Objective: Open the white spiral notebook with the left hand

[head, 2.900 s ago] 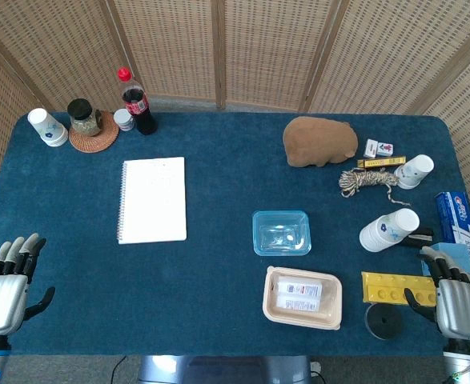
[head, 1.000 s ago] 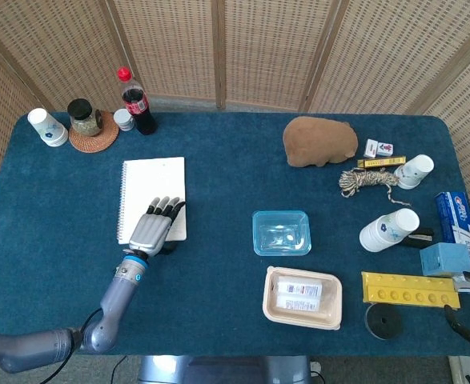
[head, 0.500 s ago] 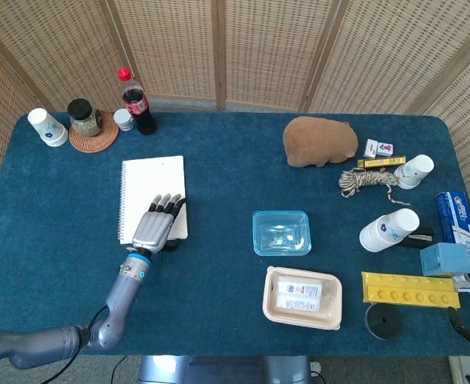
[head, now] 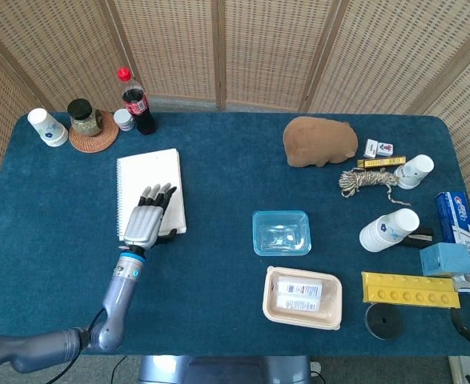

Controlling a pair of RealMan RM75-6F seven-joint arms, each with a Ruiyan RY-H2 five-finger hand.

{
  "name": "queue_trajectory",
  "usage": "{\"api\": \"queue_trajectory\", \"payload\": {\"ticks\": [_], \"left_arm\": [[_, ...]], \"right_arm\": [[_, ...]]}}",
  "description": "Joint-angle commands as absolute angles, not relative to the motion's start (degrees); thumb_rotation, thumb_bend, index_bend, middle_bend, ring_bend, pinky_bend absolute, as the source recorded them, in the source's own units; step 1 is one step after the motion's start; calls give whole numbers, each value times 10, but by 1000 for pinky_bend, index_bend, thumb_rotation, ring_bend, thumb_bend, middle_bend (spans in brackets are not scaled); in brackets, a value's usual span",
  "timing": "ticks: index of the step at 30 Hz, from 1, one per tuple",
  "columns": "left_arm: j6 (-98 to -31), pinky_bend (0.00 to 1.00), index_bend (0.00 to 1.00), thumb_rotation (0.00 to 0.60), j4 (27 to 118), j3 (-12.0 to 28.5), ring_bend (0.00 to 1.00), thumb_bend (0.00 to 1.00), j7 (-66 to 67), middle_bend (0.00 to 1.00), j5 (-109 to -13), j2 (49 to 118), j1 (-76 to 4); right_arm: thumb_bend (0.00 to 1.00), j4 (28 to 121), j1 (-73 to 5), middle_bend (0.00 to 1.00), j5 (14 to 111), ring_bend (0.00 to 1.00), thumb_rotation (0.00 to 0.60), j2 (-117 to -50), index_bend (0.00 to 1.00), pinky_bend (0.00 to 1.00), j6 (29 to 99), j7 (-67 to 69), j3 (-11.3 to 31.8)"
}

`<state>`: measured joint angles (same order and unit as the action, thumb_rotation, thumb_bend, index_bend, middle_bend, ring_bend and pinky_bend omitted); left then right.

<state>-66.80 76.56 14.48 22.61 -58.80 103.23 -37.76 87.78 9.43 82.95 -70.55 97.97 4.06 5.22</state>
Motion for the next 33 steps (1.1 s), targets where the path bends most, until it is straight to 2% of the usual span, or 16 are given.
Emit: {"api": "queue_trajectory", "payload": {"ticks": [1,7,18,24,33], "left_arm": [[-713,17,0,600,767,155,0,284,192,77,-609,1034,-355],[-794,20,0,600,821,170,0,283,133,78,-617,999,-292],[-868,23,0,600,886,180,0,285,85,76,-617,936,-216],[-907,23,0,600,906,196,0,284,51,71,-575,875,-146],[-865,20,0,600,877,194,0,283,10,57,-517,805,-82]], "right_arm": [[285,878,95,225,831,176,600,-706,247,269,982,41,53],[286,878,96,225,838,176,600,-706,247,269,987,43,54],[285,881,92,225,847,176,600,-706,246,269,988,40,56],[285,887,93,225,854,176,600,-704,245,269,994,35,55],[286,906,89,225,869,176,600,-698,245,269,997,14,54]]}}
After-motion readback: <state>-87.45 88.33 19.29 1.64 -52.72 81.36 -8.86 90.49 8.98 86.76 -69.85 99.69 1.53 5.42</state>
